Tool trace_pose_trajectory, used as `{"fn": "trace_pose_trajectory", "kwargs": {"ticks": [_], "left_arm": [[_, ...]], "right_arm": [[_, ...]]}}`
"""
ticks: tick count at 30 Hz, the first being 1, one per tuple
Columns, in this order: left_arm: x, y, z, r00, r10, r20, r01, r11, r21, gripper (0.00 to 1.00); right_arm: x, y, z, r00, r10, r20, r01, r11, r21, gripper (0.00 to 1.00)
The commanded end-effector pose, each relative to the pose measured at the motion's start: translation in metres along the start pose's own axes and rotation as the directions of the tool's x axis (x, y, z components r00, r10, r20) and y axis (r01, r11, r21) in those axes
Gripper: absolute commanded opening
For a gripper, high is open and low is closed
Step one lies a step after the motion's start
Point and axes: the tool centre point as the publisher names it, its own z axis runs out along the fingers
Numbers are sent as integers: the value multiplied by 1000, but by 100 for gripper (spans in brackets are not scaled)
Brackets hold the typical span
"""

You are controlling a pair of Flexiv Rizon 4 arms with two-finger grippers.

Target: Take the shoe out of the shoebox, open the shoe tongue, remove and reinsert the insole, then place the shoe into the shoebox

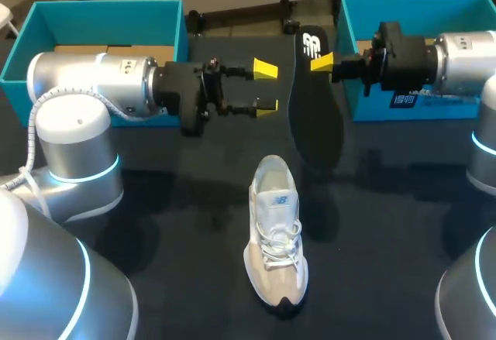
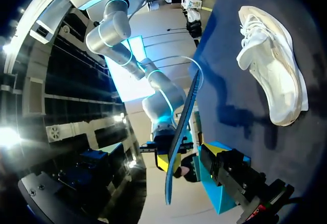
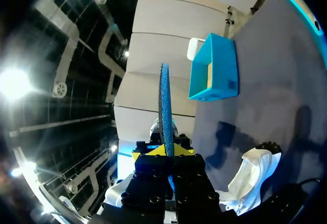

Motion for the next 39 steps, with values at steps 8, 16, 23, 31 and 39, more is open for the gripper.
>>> {"fn": "trace_pose_trajectory", "kwargs": {"ticks": [8, 16, 23, 31, 39], "left_arm": [[7, 3, 6, 1000, -11, -3, 11, 1000, -8, 100], [13, 0, 17, 1000, -28, 13, 28, 1000, -6, 100], [18, -5, 23, 1000, -21, 17, 21, 1000, 2, 100], [22, -2, 36, 1000, -16, 19, 16, 1000, -9, 100], [22, -5, 47, 999, -23, 33, 23, 1000, -4, 100]], "right_arm": [[4, 2, 10, 998, 70, -4, -70, 998, 0, 0], [2, 1, 13, 990, 143, -14, -143, 990, -19, 0], [0, 1, 14, 987, 158, -13, -158, 987, -20, 0], [0, 1, 14, 987, 158, -13, -158, 987, -20, 0], [0, 1, 14, 987, 158, -13, -158, 987, -20, 0]]}}
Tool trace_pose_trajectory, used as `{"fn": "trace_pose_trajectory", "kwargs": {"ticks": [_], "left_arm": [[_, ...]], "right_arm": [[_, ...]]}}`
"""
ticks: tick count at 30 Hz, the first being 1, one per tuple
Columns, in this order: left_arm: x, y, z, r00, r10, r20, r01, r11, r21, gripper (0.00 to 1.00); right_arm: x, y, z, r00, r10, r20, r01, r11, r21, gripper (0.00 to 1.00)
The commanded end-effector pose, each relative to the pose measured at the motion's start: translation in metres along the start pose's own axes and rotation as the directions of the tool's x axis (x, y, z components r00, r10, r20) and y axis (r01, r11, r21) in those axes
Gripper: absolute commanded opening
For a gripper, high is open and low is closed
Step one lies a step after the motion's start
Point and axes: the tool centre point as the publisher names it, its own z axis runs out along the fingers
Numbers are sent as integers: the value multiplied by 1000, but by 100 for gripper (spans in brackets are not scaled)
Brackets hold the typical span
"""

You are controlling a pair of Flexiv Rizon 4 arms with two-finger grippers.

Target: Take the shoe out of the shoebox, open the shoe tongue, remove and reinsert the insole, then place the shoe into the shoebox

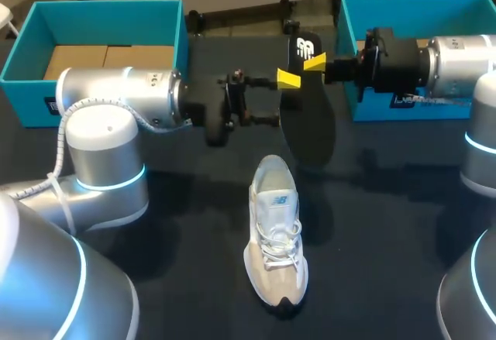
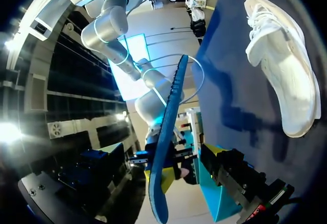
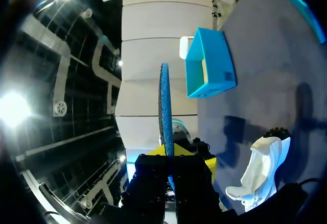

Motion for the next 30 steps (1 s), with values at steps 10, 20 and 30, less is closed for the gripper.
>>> {"fn": "trace_pose_trajectory", "kwargs": {"ticks": [10, 20, 30], "left_arm": [[0, -3, 17, 1000, 19, 12, -19, 1000, 18, 100], [-7, -7, 13, 999, 35, 22, -36, 999, 24, 82], [-9, -11, 13, 999, 46, 27, -47, 998, 43, 42]], "right_arm": [[-1, 0, 2, 1000, 0, 0, 0, 1000, -2, 0], [-1, 0, 2, 1000, 0, 0, 0, 1000, -2, 0], [-1, 0, 2, 1000, 0, 0, 0, 1000, -2, 0]]}}
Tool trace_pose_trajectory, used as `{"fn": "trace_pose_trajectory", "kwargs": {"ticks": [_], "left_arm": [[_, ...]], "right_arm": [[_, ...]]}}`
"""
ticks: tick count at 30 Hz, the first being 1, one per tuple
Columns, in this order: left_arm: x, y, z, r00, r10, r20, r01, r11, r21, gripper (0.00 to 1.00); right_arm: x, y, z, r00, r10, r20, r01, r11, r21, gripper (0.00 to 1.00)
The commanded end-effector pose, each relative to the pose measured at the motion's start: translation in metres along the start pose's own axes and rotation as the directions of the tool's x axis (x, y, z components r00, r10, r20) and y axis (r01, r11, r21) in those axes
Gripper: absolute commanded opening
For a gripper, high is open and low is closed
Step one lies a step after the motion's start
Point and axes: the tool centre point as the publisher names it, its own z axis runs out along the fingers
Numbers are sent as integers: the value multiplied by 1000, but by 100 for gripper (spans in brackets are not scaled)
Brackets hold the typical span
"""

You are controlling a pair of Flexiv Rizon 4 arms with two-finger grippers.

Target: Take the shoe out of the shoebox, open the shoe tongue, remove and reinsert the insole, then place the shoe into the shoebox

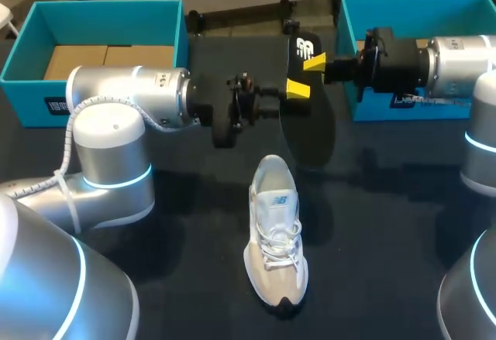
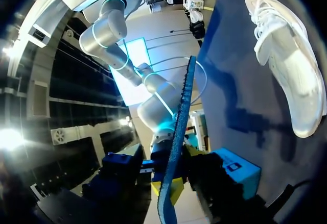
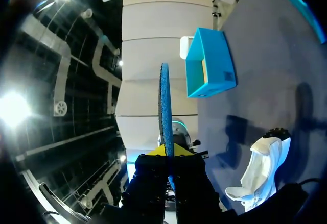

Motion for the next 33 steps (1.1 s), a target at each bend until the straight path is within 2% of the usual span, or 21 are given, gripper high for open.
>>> {"fn": "trace_pose_trajectory", "kwargs": {"ticks": [1, 6, 18, 26, 33], "left_arm": [[-1, -2, -1, 1000, 6, 1, -6, 1000, 7, 40], [-2, -3, 0, 1000, 11, -1, -11, 1000, 13, 33], [2, 0, -8, 1000, -4, -9, 4, 1000, -14, 31], [4, 1, -4, 1000, -2, -8, 2, 1000, -16, 11], [4, 1, -4, 1000, -2, -1, 2, 1000, -18, 12]], "right_arm": [[0, -1, 1, 1000, 1, 3, -1, 1000, -3, 0], [0, -1, 1, 1000, 1, 3, -1, 1000, -3, 0], [0, -1, 1, 1000, 1, 3, -1, 1000, -3, 0], [0, -1, 1, 1000, 1, 3, -1, 1000, -3, 0], [0, -1, 1, 1000, 1, 3, -1, 1000, -3, 0]]}}
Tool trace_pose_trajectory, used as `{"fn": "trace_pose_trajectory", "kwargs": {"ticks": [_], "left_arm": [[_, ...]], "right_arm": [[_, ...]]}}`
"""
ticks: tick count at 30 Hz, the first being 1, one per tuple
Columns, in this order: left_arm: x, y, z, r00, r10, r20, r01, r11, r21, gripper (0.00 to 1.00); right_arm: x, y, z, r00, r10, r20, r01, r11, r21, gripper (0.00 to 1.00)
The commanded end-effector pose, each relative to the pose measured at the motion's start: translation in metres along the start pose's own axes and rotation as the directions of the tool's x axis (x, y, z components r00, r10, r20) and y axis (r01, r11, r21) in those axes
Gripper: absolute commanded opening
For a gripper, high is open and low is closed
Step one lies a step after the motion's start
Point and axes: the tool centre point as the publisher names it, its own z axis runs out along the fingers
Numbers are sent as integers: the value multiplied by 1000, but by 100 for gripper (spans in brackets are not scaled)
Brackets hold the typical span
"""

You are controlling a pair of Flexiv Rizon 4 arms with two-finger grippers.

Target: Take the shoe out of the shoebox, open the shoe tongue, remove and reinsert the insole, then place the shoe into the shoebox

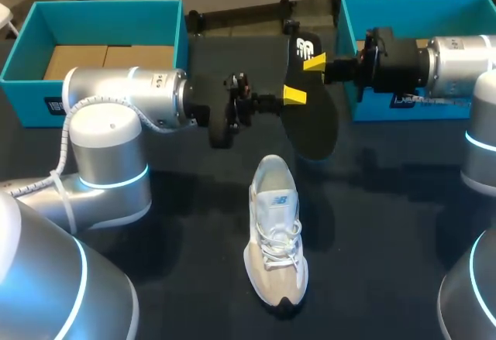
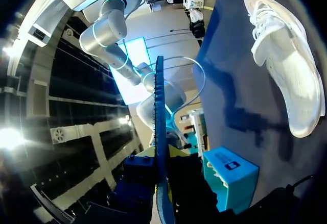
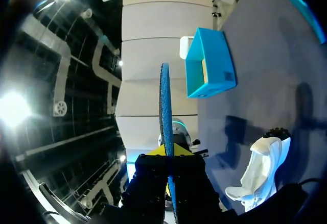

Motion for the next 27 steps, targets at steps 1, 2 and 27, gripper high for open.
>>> {"fn": "trace_pose_trajectory", "kwargs": {"ticks": [1, 2, 27], "left_arm": [[1, -1, 2, 1000, 5, 4, -5, 1000, -4, 12], [1, -1, 2, 1000, 5, 5, -5, 1000, -4, 14], [-11, -8, -13, 1000, 12, 7, -12, 1000, -17, 0]], "right_arm": [[0, -1, 1, 1000, 0, 1, 0, 1000, -2, 0], [0, -1, 1, 1000, 0, 1, 0, 1000, -2, 0], [0, -8, -7, 999, -23, -45, 22, 1000, -21, 100]]}}
